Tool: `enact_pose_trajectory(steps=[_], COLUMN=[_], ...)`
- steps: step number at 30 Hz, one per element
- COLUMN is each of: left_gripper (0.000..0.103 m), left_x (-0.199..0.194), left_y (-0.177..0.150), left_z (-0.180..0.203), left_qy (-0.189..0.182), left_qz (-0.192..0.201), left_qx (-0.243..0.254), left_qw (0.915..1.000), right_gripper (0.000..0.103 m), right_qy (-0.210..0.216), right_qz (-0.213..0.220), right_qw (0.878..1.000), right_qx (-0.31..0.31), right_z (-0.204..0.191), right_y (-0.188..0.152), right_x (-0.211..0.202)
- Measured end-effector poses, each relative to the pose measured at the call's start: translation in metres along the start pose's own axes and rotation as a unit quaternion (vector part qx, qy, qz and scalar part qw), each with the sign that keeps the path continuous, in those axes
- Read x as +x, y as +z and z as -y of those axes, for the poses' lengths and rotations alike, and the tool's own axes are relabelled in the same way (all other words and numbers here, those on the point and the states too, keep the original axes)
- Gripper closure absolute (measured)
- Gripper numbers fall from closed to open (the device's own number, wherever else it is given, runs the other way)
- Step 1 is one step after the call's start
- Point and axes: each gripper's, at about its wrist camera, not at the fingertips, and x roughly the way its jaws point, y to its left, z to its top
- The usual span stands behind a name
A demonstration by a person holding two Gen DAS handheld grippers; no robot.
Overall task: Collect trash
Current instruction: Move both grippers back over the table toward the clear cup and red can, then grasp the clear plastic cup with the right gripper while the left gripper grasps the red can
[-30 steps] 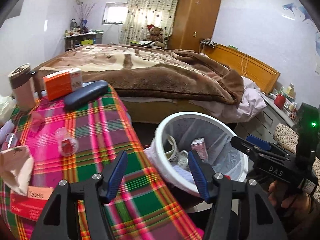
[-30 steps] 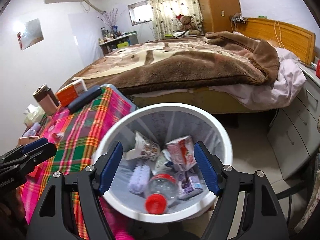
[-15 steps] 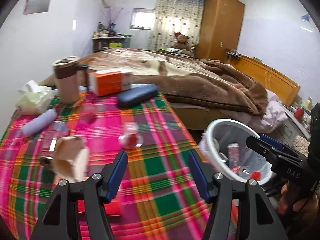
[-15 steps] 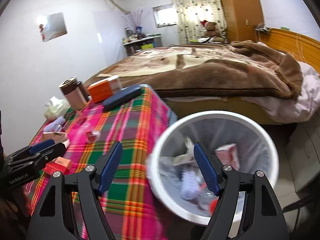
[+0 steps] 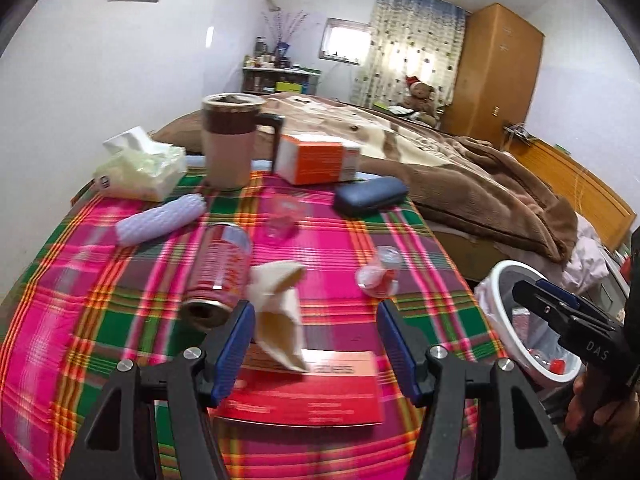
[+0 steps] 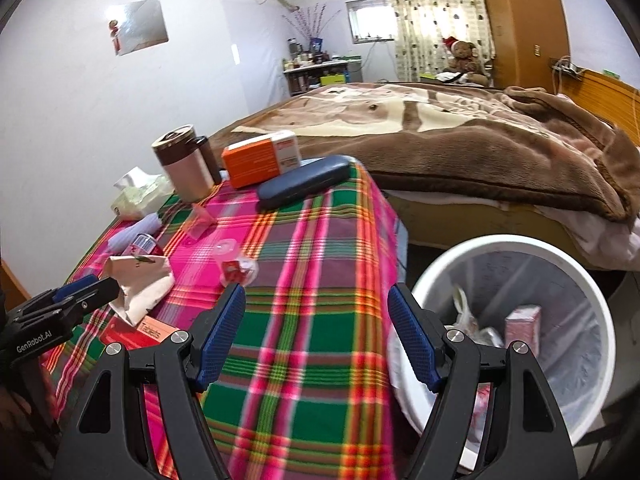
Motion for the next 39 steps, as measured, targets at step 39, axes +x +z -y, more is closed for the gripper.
enact_pose_trajectory(steps=[39], left_gripper=[0.034], left_x=[0.048], left_y=[0.027], left_z=[-0.105], left_qy=[0.004], left_qz=[-0.038], left_qx=[-0.082], left_qw=[0.9959], right_gripper=[0.028], right_qy=[0.028], right_qz=[-0.088], right_qw=[0.994], right_qx=[-0.054], right_z=[-0.079], right_y=[0.017], right_x=[0.101])
